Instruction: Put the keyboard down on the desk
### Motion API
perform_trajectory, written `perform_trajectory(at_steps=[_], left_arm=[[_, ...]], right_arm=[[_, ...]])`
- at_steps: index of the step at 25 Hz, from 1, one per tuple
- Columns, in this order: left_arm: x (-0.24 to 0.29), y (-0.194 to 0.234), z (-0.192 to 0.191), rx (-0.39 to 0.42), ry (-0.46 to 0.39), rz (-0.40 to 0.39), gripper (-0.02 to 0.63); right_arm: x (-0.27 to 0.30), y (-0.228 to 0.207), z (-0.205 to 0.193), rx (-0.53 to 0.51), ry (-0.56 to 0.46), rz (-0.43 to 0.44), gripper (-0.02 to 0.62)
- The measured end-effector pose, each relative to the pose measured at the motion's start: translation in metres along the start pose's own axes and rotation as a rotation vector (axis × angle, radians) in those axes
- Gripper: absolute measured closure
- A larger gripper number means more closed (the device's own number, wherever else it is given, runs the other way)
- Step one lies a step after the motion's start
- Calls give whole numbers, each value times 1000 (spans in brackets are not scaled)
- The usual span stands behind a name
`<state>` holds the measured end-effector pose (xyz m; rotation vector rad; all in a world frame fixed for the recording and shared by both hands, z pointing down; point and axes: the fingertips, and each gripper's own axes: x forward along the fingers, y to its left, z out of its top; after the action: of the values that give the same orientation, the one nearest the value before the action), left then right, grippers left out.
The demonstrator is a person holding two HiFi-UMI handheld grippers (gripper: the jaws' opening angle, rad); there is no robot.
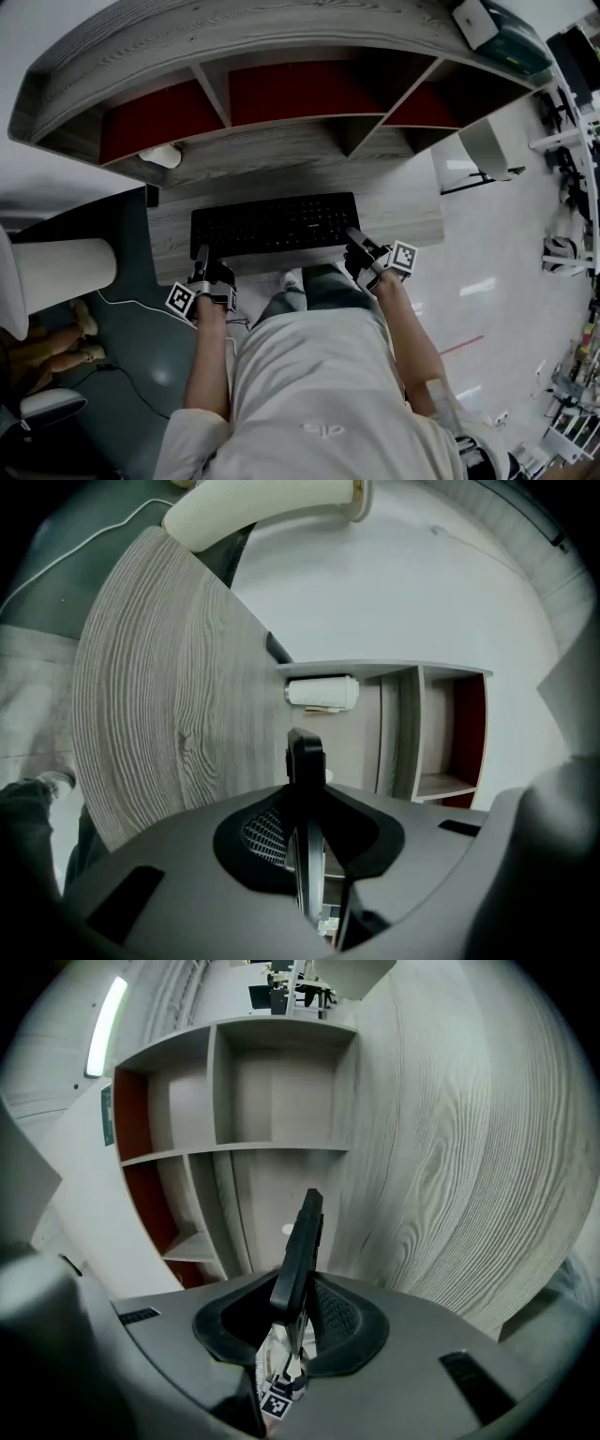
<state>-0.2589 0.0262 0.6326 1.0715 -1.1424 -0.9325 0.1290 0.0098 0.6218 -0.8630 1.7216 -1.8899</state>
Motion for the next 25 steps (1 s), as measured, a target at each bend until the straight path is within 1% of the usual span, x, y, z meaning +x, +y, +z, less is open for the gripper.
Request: perform_trajectory(at_steps=[5,8,14,20,25], left_arm=[[13,26,5,-4,-30,76,526],[19,33,5,-10,-42,105,526],[32,42,9,-8,-50,133,526],[44,49,13,-16,-56,156,526],[53,53,16,-21,-56,177,526]], right_arm=[[17,-27,12,51,20,-56,489],[23,-38,18,75,27,-85,489],[35,-52,28,91,43,-112,489],[48,-58,35,127,31,-129,489],[56,-64,41,138,30,-146,488]])
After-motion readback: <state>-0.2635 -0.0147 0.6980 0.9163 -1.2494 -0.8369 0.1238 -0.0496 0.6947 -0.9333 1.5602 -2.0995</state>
